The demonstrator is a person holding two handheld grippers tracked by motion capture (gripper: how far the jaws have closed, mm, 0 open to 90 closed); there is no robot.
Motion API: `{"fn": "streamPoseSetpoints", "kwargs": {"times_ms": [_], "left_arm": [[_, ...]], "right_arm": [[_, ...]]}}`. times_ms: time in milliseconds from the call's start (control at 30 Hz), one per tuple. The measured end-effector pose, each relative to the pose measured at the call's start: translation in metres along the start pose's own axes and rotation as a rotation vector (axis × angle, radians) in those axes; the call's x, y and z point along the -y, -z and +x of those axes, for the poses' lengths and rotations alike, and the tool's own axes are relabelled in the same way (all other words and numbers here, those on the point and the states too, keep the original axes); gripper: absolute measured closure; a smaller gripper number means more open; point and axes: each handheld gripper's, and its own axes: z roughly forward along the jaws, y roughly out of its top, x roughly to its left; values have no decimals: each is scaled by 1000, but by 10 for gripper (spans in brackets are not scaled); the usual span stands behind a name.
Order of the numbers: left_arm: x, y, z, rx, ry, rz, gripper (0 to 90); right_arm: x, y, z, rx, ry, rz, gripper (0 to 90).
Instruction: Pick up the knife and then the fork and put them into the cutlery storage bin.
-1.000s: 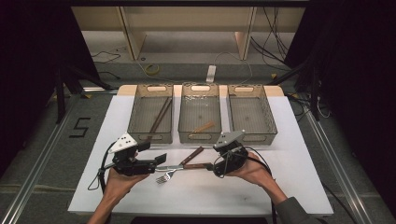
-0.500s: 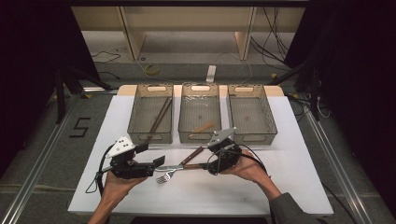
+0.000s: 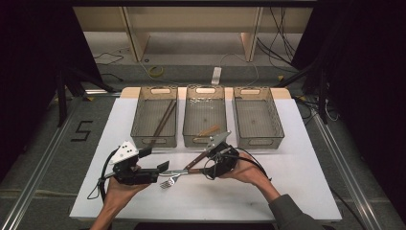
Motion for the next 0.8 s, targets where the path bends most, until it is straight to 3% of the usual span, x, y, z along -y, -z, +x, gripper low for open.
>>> {"fn": "streamPoseSetpoints", "kwargs": {"times_ms": [333, 800], "left_arm": [[0, 2, 0, -8, -6, -13, 153], [0, 3, 0, -4, -10, -14, 153]], "right_arm": [[-7, -26, 0, -12, 6, 85, 484], [-21, -46, 2, -18, 21, 184, 578]]}}
